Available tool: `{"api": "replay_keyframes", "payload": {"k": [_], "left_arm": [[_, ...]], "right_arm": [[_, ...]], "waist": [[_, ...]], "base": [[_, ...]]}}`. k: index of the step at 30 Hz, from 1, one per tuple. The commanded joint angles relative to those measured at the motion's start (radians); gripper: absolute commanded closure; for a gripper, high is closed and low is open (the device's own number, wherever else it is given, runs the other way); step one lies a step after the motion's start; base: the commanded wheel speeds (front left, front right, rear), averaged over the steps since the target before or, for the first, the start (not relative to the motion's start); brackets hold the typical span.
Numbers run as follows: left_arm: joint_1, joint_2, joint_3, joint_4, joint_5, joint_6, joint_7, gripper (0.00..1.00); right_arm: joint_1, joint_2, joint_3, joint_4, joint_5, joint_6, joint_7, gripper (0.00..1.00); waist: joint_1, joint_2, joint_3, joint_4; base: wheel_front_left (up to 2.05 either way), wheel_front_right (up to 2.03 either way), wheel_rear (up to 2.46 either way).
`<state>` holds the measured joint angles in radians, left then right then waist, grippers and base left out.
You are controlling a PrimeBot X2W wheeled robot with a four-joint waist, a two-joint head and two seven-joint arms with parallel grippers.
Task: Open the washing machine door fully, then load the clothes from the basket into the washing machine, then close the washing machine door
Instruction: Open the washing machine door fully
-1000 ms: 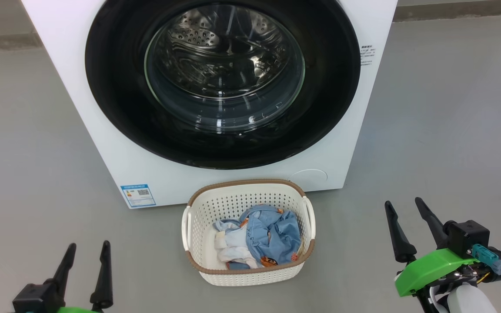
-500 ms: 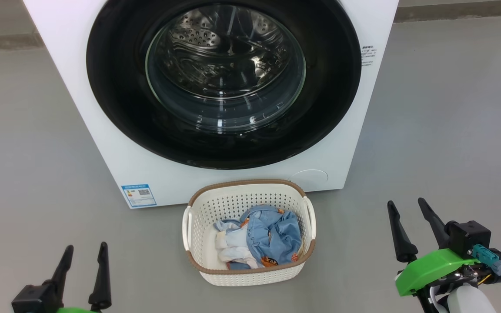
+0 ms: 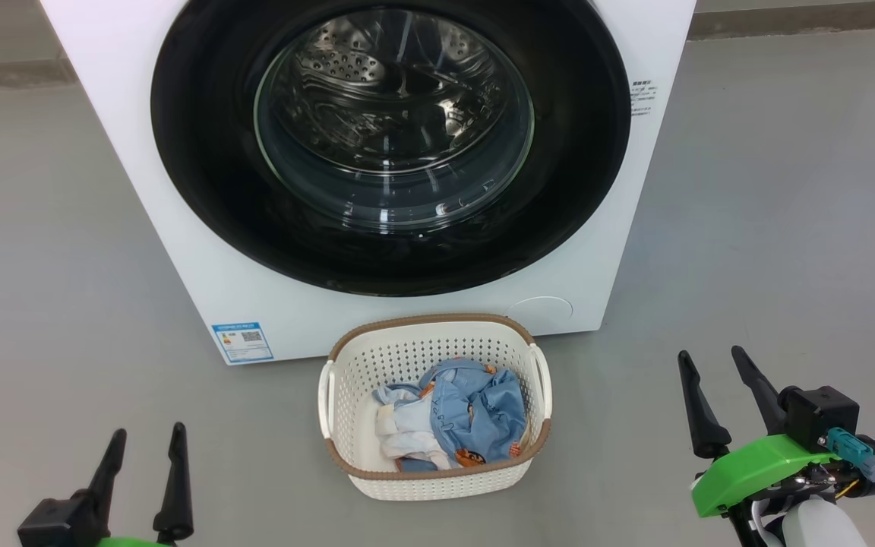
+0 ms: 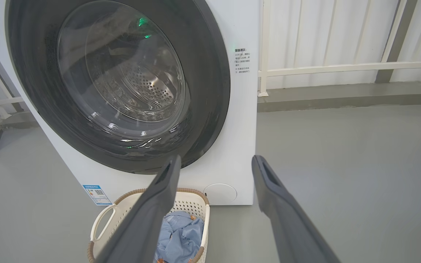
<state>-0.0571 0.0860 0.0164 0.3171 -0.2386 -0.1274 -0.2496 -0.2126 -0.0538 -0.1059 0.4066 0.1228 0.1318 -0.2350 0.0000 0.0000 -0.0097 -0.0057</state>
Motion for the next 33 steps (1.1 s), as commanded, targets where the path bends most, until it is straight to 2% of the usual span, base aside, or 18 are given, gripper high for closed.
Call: {"api": "replay_keyframes", "payload": {"k": [1,12,33], "left_arm": [[-0.049,0.022,0.034,-0.018,0.009,-0.001,-0.012,0.00],[-0.057,0.021,0.038,-0.007,0.031,0.002,-0.012,0.00],[-0.060,0.009,0.064,-0.048,0.025,-0.002,-0.012,0.00]], "right_arm": [[-0.025,0.003,0.024,-0.022,-0.006,-0.001,-0.007,0.00],[-0.022,0.003,0.020,-0.025,-0.010,-0.001,-0.006,0.00],[-0.025,0.003,0.010,-0.039,-0.005,-0.001,-0.011,0.00]], "waist": [[0.0000,0.0000,0.000,0.000],[0.0000,0.0000,0.003,0.001],[0.0000,0.0000,0.024,0.007]], "base": [[0.00,0.00,0.00],[0.30,0.30,-0.60],[1.00,1.00,-1.99]]}}
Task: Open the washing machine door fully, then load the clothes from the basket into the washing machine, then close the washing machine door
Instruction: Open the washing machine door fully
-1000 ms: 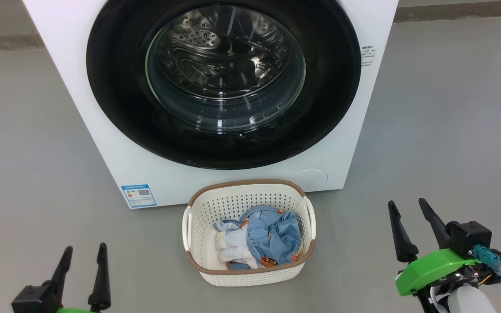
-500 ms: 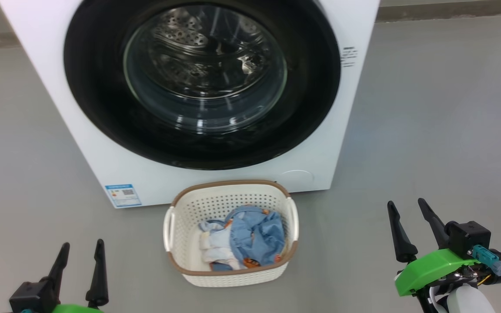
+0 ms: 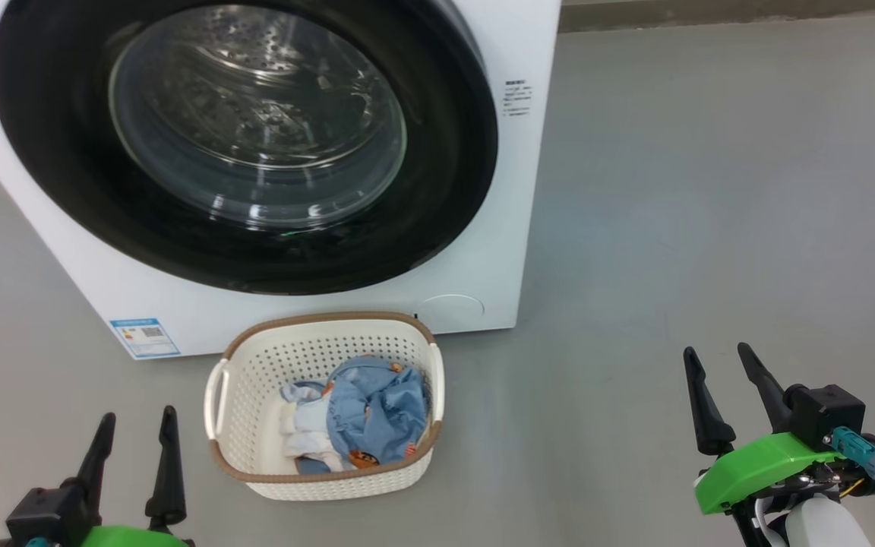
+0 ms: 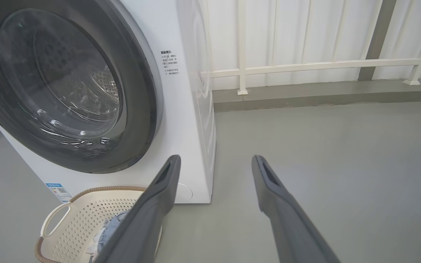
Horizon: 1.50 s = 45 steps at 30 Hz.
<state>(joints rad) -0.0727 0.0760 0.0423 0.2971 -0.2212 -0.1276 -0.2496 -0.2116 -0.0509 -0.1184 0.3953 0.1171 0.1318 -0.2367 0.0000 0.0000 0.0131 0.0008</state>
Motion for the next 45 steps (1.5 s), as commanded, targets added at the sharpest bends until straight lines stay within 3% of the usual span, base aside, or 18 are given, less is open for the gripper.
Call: {"api": "replay_keyframes", "payload": {"k": [1,20,33,38,45], "left_arm": [[-0.044,0.018,0.038,-0.034,0.010,-0.002,-0.012,0.00],[-0.023,0.012,0.028,-0.069,0.024,-0.003,-0.012,0.00],[0.007,-0.008,0.023,-0.117,0.040,-0.003,-0.012,0.00],[0.012,-0.011,0.019,-0.126,0.043,-0.003,-0.012,0.00],[0.000,-0.015,0.002,-0.125,0.043,-0.003,-0.012,0.00]], "right_arm": [[-0.026,0.001,0.022,-0.029,0.001,-0.001,-0.010,0.00],[-0.032,0.001,0.028,-0.026,0.013,-0.001,-0.016,0.00],[-0.128,-0.001,0.015,-0.091,0.095,-0.001,-0.023,0.00],[-0.177,-0.001,-0.004,-0.106,0.183,-0.001,-0.024,0.00],[-0.286,0.000,-0.080,-0.097,0.510,-0.001,0.012,0.00]], "waist": [[0.0000,0.0000,0.003,0.000],[0.0000,0.0000,0.000,0.003],[0.0000,0.0000,0.036,0.021],[0.0000,0.0000,0.057,0.031],[0.0000,0.0000,0.107,0.050]], "base": [[0.48,0.48,-0.96],[0.06,0.06,-0.13],[0.00,0.00,0.00],[0.00,0.00,0.00],[0.00,0.00,0.00]]}}
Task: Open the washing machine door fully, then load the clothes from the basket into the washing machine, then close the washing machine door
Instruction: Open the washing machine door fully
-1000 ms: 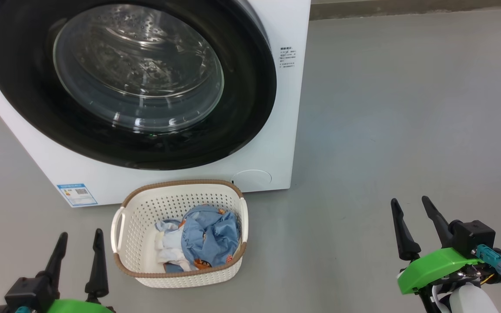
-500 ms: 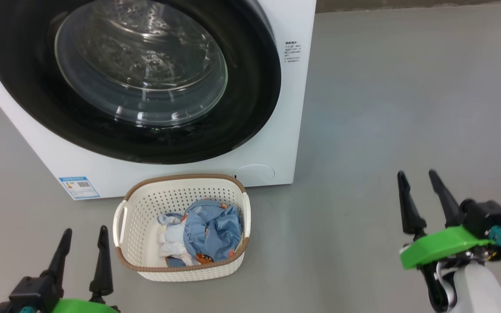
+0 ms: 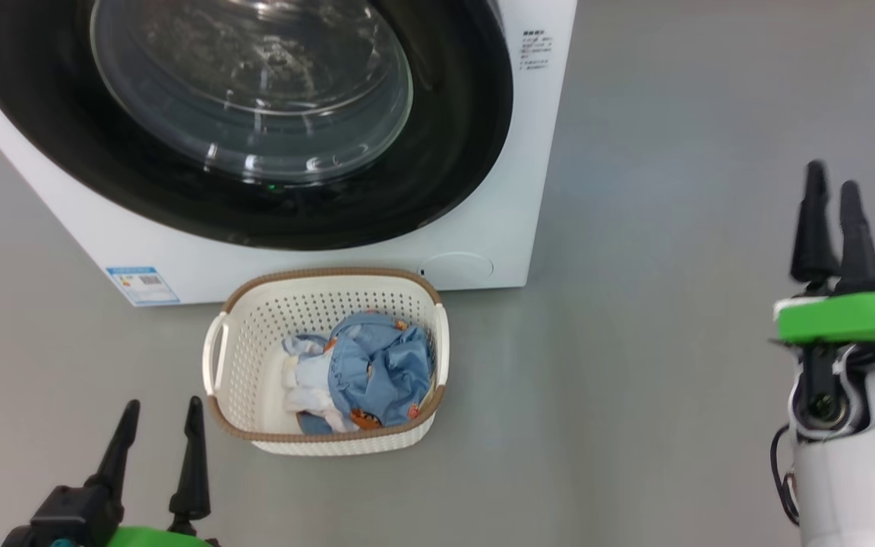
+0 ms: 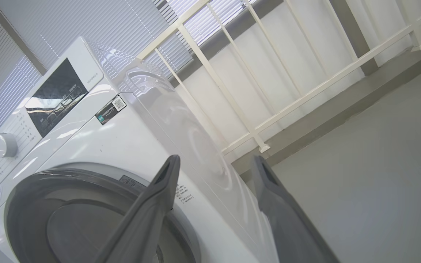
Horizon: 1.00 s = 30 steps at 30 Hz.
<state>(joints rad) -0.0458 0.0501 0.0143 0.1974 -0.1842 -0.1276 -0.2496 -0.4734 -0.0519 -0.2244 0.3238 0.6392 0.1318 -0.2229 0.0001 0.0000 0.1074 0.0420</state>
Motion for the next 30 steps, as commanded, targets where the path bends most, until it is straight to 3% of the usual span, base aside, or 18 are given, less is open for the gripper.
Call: {"api": "replay_keyframes", "payload": {"k": [1,5,6,7,8,9,14,30], "left_arm": [[-0.030,0.010,0.026,-0.025,0.005,-0.003,-0.012,0.00],[-0.044,0.009,0.011,-0.024,0.003,-0.003,-0.012,0.00],[-0.047,0.009,0.008,-0.024,0.002,-0.003,-0.012,0.00],[-0.051,0.009,0.005,-0.024,0.002,-0.003,-0.012,0.00],[-0.055,0.008,0.003,-0.024,0.001,-0.003,-0.012,0.00],[-0.058,0.008,0.000,-0.025,-0.001,-0.003,-0.012,0.00],[-0.078,0.007,-0.015,-0.026,-0.006,-0.003,-0.012,0.00],[-0.156,0.002,-0.066,-0.043,-0.032,-0.003,-0.012,0.00]], "right_arm": [[-0.039,0.001,0.017,-0.018,0.038,-0.001,0.010,0.00],[-0.094,0.001,-0.016,0.022,0.210,-0.001,0.066,0.00],[-0.107,0.001,-0.022,0.033,0.238,-0.001,0.083,0.18],[-0.120,0.001,-0.025,0.044,0.262,-0.001,0.102,0.51],[-0.135,0.001,-0.032,0.060,0.292,-0.001,0.123,0.92],[-0.150,0.001,-0.040,0.075,0.315,-0.001,0.139,1.00],[-0.238,0.002,-0.086,0.149,0.392,-0.001,0.225,1.00],[-0.517,-0.023,-0.121,0.285,0.375,-0.001,0.592,1.00]], "waist": [[-0.0001,0.0000,0.020,0.012],[-0.0001,0.0000,0.047,0.023],[-0.0001,0.0000,0.054,0.025],[-0.0001,0.0000,0.061,0.027],[-0.0001,0.0000,0.068,0.029],[-0.0001,0.0000,0.075,0.031],[-0.0001,0.0000,0.102,0.044],[-0.0001,0.0000,0.216,0.095]], "base": [[0.00,0.00,0.00],[0.00,0.00,0.00],[0.00,0.00,0.00],[0.00,0.00,0.00],[0.00,0.00,0.00],[0.00,0.00,0.00],[0.00,0.00,0.00],[0.00,0.00,0.00]]}}
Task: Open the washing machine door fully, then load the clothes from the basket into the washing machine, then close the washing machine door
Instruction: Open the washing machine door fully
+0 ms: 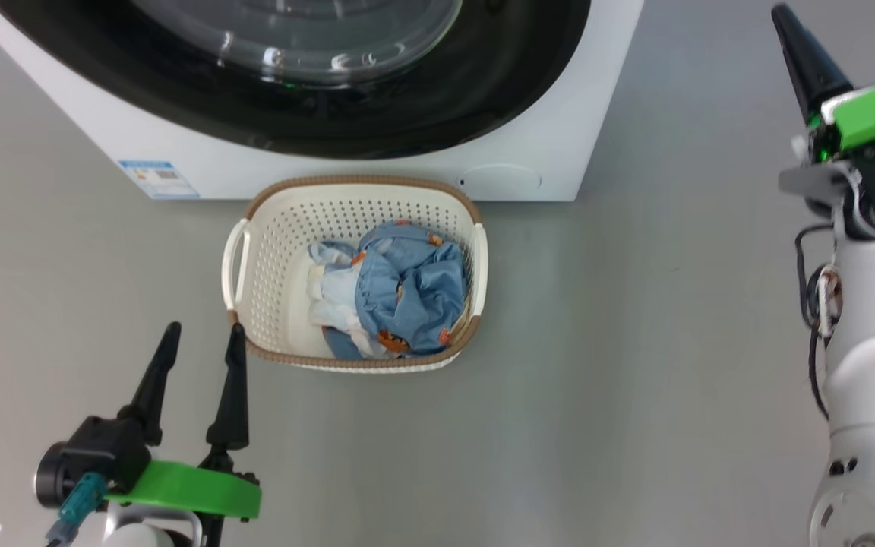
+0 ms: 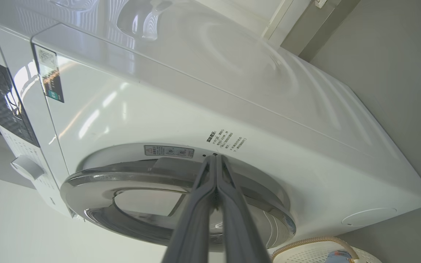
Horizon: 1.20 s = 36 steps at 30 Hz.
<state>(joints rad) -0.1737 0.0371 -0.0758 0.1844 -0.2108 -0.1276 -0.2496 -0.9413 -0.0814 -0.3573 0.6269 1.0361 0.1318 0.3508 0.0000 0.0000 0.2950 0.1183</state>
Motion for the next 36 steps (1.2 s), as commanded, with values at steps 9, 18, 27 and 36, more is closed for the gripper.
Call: {"api": "replay_keyframes", "payload": {"k": [9,18,27,36], "left_arm": [[-0.070,0.014,-0.008,-0.037,-0.023,-0.003,-0.012,0.00],[-0.122,0.013,-0.047,-0.052,-0.064,-0.003,-0.012,0.00],[-0.181,0.013,-0.089,-0.057,-0.096,-0.003,-0.012,0.00],[-0.196,0.013,-0.114,-0.059,-0.120,-0.003,-0.012,0.00]], "right_arm": [[-0.189,0.014,-0.031,0.039,-0.082,-0.001,0.125,1.00],[-0.344,0.020,-0.108,0.129,-0.195,-0.001,0.172,1.00],[-0.416,0.028,-0.149,0.183,-0.277,-0.001,0.182,1.00],[-0.483,0.030,-0.189,0.220,-0.357,-0.001,0.159,1.00]], "waist": [[0.0000,0.0000,0.090,0.060],[0.0000,0.0000,0.173,0.109],[0.0000,0.0000,0.227,0.148],[0.0000,0.0000,0.262,0.179]], "base": [[0.00,0.00,0.00],[0.00,0.00,0.00],[0.00,0.00,0.00],[0.00,0.00,0.00]]}}
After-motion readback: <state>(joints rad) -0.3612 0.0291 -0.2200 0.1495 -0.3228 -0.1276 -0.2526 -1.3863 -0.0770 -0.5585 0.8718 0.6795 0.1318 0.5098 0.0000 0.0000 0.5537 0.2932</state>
